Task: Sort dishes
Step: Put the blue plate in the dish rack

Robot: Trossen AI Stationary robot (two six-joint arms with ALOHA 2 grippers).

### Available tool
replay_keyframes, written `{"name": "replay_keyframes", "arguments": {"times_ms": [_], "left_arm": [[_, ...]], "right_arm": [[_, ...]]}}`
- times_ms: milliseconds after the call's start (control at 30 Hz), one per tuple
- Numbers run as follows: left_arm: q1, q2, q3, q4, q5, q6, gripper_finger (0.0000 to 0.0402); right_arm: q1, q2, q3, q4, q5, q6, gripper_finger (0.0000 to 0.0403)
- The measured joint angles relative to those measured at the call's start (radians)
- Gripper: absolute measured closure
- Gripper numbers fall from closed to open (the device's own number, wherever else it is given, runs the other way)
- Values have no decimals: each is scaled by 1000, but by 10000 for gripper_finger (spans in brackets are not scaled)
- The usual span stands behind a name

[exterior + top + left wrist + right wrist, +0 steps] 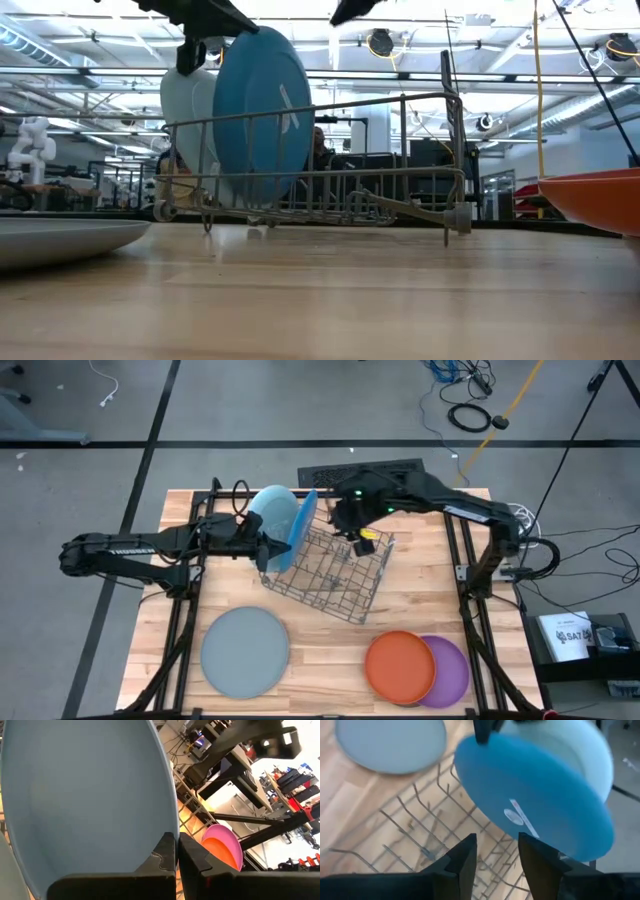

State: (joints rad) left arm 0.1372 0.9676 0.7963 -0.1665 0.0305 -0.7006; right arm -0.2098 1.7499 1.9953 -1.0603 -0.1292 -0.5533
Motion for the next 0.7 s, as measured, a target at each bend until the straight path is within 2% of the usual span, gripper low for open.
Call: {"name": "replay_keyframes", "arguments": {"times_ms": [200,700], "left_arm": [[-2,0,0,0,-15,-6,401],[-2,-48,-1,-5,-143,-25,382]], "right_arm": [[-20,50,0,10,-7,-9,281],[-25,30,0,17,-7,-20,282]]}}
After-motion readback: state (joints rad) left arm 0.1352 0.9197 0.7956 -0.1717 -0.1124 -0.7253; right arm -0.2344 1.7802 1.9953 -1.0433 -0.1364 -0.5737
